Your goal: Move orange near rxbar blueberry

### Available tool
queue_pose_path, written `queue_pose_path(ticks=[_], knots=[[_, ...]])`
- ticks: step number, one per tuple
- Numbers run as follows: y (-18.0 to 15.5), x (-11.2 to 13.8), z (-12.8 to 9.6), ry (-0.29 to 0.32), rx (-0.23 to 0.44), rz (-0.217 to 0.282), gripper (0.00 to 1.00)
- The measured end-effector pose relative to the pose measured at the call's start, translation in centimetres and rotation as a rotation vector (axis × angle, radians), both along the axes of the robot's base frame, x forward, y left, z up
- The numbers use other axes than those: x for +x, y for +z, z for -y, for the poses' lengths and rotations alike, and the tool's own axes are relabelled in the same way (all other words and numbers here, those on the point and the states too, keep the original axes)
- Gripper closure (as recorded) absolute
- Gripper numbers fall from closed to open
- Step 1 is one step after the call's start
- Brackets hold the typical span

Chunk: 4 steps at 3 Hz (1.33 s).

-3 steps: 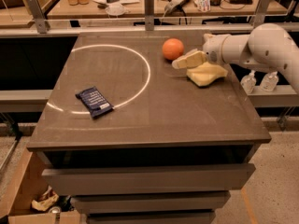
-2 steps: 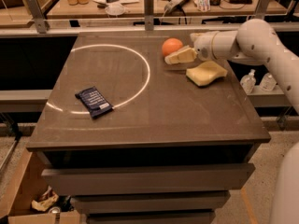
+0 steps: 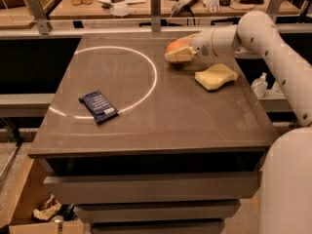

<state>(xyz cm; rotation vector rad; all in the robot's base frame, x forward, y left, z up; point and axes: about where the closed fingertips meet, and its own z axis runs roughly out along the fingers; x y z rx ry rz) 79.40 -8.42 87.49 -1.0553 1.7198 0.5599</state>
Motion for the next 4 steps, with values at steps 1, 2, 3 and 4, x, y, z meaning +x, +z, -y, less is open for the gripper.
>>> queue_pose_path(ticks=[1,2,3,4], knots=[[3.8,-2.9,-0.6,0.066,0.028,0.005,0.95],[6.5,-6.8,-1.6,0.126,0.001,0.010,1.00],[6.9,-7.4,-2.2,0.146,-0.003,0.013,1.00],[7.6,-8.6,-3.7,0.207,-0.002,0.028,1.00]])
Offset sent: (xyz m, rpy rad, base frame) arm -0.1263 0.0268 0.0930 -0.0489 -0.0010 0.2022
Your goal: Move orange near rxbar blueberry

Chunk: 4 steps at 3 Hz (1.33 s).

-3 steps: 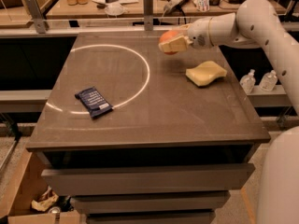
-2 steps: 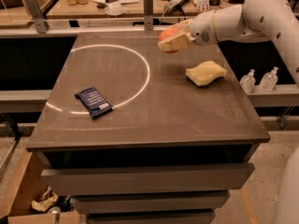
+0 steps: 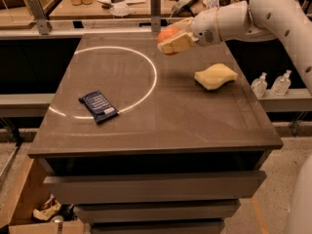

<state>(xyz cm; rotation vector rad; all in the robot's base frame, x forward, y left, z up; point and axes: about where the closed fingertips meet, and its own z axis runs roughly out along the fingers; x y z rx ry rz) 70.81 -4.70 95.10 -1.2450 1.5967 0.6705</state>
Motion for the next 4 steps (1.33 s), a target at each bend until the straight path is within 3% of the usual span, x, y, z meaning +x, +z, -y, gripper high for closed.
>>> queue_pose_path(ticks=[1,2,3,4], knots=[[1.7,-2.7,-2.3,0.039,0.011,0.044,1.00],[-0.4,-6.6,-6.6,0.088,0.042,0.001,1.00],[-4.9,-9.9,-11.0,0.152,0.049,-0.092,1.00],[-6.6,-10.9,-12.8,0.180,0.047,-0.121,1.00]])
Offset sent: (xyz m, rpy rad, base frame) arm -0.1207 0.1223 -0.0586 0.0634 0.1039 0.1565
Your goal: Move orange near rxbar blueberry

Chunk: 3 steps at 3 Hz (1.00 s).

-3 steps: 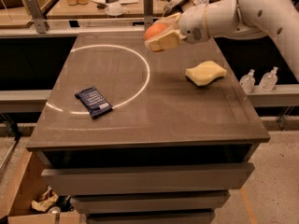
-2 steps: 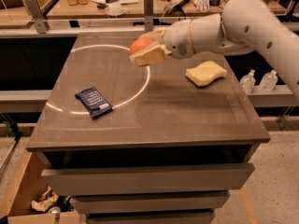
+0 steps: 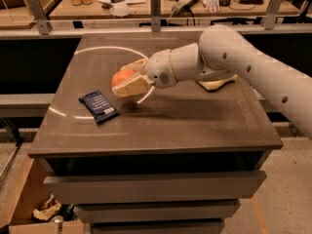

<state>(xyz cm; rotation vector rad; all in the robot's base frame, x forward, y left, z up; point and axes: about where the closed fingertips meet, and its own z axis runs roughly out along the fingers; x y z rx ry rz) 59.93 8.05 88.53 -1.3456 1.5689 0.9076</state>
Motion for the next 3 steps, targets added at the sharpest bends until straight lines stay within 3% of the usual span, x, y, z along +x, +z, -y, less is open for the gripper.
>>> queue_pose_path(ticks=[1,3], knots=[[-1.0,-0.4,-1.3,0.029,0.004,-0.011,0.82],[-2.5,-0.9,-2.5,0.061,0.012,-0.024,0.35]])
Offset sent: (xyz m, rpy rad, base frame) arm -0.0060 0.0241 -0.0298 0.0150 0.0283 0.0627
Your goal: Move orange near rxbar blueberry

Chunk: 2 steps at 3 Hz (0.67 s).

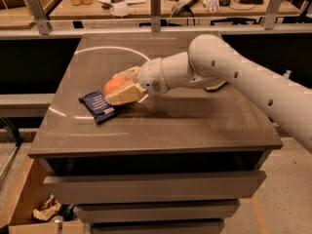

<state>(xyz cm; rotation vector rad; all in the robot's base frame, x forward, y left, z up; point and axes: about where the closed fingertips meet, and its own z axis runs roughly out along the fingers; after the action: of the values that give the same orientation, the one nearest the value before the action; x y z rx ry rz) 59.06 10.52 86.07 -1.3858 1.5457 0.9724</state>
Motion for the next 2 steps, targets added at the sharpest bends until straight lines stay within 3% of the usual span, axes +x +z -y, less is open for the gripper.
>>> queue_pose_path(ticks=[1,2], knots=[[0.02,-0.23,-0.35,0.013,-0.004,0.009,0.12],[0.29,-0.49,-0.35,0.018,-0.009,0.021,0.00]])
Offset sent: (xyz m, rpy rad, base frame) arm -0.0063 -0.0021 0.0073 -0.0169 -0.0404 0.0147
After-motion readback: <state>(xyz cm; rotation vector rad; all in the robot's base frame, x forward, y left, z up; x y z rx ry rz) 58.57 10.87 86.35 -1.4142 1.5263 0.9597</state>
